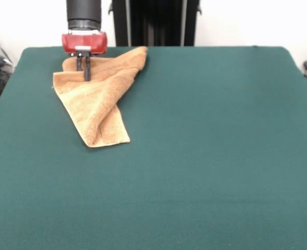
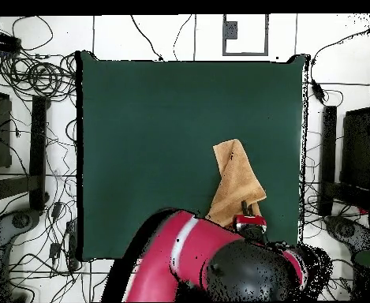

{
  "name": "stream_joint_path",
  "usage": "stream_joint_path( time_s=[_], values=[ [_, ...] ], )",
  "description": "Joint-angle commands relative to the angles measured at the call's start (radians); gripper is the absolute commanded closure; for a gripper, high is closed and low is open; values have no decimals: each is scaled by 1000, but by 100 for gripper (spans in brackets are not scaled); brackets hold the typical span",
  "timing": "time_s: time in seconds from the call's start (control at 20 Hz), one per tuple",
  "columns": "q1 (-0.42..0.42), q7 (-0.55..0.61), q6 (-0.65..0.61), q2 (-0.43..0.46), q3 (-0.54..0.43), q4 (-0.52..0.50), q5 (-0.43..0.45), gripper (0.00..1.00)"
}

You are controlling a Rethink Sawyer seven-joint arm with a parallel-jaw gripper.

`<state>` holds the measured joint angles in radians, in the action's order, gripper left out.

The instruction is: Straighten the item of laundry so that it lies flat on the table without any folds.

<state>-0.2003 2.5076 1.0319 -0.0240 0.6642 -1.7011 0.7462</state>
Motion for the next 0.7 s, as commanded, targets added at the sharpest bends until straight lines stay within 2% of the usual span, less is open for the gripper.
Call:
stream_joint_path(
  time_s=[0.05,0.25,0.5,0.6,0.65,0.7],
  values=[
    [109,147,-294,-27,-189,-7,87,100],
    [80,232,-387,-96,-257,-29,188,100],
    [30,194,-395,-102,-301,-25,209,100],
    [12,234,-450,-127,-339,-26,280,100],
    [-2,313,-530,-160,-388,-32,375,100],
    [-8,337,-563,-177,-411,-39,413,100]
  ],
)
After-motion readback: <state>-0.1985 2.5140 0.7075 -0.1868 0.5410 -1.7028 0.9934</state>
